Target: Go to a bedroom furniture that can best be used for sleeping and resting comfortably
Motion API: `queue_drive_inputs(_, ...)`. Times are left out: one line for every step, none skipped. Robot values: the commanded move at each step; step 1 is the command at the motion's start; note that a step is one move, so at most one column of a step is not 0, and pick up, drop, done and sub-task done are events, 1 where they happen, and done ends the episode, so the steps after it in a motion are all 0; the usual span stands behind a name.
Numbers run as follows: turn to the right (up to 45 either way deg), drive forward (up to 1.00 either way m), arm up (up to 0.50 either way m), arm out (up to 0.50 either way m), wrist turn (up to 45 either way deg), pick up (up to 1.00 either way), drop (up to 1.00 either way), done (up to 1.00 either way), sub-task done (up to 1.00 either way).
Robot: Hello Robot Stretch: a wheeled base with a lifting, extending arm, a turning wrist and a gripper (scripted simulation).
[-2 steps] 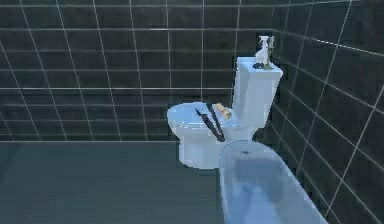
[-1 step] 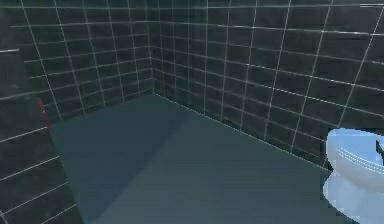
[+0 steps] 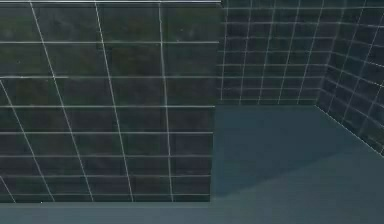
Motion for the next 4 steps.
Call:
queue_drive_inputs(-45.0, 0.0, 0.0, 0.0, 0.0, 0.0, 0.0, 0.0, 0.0)
queue_drive_inputs(-9.0, 0.0, 0.0, 0.0, 0.0, 0.0, 0.0, 0.0, 0.0)
queue_drive_inputs(0.0, 0.1, 0.0, 0.0, 0.0, 0.0, 0.0, 0.0, 0.0)
queue_drive_inputs(-12.0, 0.0, 0.0, 0.0, 0.0, 0.0, 0.0, 0.0, 0.0)
